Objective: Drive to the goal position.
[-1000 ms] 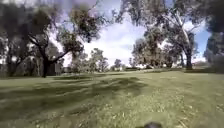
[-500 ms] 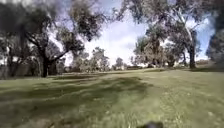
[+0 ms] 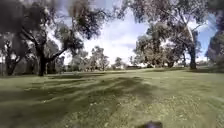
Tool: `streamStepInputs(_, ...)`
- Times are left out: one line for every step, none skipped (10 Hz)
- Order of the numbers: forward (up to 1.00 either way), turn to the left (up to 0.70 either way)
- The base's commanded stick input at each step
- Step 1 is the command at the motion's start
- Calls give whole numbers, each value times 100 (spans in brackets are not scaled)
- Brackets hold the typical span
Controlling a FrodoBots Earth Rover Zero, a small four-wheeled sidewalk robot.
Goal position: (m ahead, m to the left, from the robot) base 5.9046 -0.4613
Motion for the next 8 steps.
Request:
streamStepInputs(70, 0)
streamStepInputs(70, 0)
streamStepInputs(70, 0)
streamStepInputs(70, 0)
streamStepInputs(70, 0)
streamStepInputs(70, 0)
streamStepInputs(70, 0)
streamStepInputs(70, 0)
